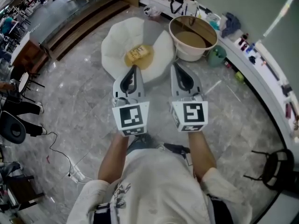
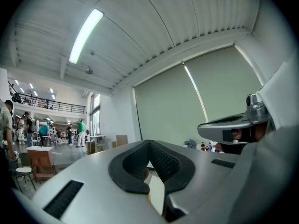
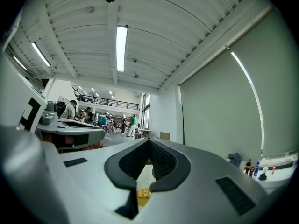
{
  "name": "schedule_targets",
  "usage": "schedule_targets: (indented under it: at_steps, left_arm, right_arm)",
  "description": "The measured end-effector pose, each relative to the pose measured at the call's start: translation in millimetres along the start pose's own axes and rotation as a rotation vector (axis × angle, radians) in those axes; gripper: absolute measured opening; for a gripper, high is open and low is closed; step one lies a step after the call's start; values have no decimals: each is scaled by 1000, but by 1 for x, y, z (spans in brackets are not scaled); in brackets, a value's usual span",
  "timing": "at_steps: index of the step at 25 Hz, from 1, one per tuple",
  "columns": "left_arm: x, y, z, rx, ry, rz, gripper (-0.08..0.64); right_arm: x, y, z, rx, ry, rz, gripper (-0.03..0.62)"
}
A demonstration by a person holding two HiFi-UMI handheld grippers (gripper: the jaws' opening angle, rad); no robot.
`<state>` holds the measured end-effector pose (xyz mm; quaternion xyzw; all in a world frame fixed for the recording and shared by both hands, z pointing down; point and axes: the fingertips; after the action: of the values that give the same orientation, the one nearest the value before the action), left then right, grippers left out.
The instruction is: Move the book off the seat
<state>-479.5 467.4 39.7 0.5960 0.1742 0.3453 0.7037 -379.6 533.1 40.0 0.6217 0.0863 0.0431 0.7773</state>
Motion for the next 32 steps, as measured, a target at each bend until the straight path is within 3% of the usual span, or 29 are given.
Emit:
schedule_targets:
  at_steps: [8,17,32]
  left_arm:
    - [-17,9,55,2,34,-28,2]
    - [-86,4,130,0,62,-62,2]
    - [-146,-8,204,33,92,-46,2]
  right_arm:
    - [15,1,53,-7,51,-11,4]
    - [-5,-25,150,-42,73,-41,3]
    - [-24,-45,248,-50,99,-66,5]
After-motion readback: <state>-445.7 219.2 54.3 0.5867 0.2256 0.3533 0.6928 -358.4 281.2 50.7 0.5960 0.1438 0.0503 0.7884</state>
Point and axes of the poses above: the fingertips, and each gripper's own axes: z forward along the fingers, x to its right, y out of its underside, and after that the axes turned 14 degrees about -x, right-handed
